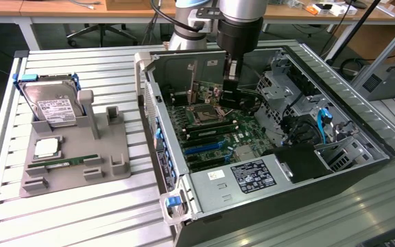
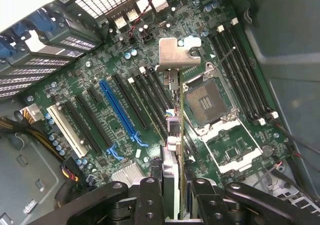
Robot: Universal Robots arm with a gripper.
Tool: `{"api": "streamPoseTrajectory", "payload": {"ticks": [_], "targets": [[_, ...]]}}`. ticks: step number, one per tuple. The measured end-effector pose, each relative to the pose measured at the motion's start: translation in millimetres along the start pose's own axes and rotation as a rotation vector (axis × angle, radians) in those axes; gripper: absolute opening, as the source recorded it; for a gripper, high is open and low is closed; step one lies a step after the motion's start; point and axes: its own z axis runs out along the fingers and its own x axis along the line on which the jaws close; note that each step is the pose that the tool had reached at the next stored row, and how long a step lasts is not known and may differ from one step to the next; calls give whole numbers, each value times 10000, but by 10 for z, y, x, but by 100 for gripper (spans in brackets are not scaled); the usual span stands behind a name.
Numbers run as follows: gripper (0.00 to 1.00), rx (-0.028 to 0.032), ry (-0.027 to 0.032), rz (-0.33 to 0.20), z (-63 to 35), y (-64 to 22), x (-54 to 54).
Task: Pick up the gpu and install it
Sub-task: 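Insert the gpu into the slot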
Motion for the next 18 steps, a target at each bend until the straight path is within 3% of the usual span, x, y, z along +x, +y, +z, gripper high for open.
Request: {"api": "streamPoseTrajectory", "payload": {"ticks": [8,18], "targets": [[27,16,5,-235,0,0,1],[27,64,72,-460,0,0,0]]}}
